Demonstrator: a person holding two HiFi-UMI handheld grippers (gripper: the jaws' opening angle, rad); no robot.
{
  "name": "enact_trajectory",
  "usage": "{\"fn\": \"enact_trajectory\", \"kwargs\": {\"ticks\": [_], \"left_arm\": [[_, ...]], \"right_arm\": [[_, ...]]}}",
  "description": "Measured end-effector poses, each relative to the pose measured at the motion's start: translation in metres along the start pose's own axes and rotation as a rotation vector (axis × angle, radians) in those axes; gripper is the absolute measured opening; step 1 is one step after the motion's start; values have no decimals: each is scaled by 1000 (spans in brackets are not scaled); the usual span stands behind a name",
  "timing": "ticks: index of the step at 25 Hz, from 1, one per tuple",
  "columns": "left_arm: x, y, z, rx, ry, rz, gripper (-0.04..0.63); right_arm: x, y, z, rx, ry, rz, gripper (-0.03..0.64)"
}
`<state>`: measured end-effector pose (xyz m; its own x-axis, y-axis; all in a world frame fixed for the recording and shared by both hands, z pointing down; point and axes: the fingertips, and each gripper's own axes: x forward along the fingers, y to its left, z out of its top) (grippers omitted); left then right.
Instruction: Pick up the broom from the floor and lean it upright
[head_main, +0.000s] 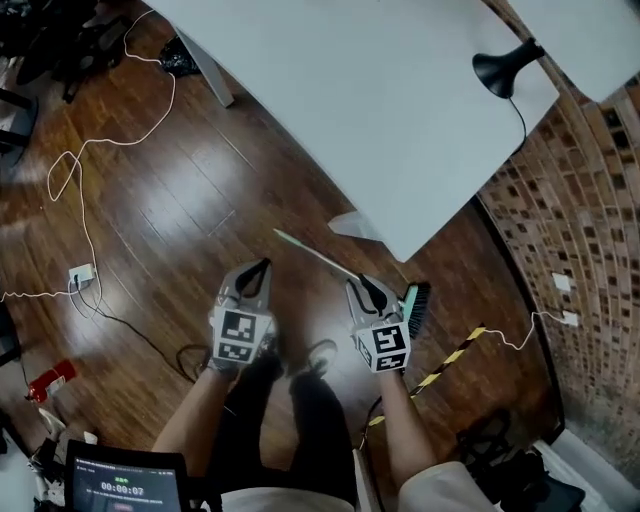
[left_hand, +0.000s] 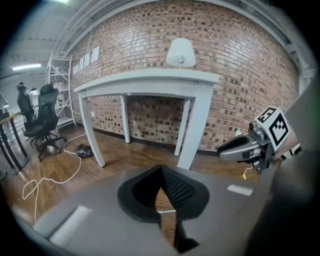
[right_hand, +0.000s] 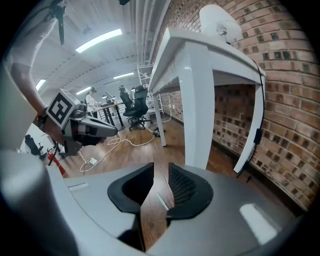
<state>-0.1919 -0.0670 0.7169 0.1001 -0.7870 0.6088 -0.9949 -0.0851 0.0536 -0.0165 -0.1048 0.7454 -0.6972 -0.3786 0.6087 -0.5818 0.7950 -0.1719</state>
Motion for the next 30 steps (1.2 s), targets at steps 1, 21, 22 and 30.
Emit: {"fn": "enact_trajectory", "kwargs": {"ticks": [1,21,22,30], "left_arm": [[10,1,-12,-14,7,2,2],[173,-11,-315,-247,147,74,0],[178,-14,-325,-249,150,70,2],[213,-24,-383,-275,147,62,0]], "right_arm": [[13,-1,-9,-3,4,4,104],[233,-35,-281,-202,316,171,115],[240,-36,-293,-203,331,169,115],[295,-51,-364,-226,451,126,141]]}}
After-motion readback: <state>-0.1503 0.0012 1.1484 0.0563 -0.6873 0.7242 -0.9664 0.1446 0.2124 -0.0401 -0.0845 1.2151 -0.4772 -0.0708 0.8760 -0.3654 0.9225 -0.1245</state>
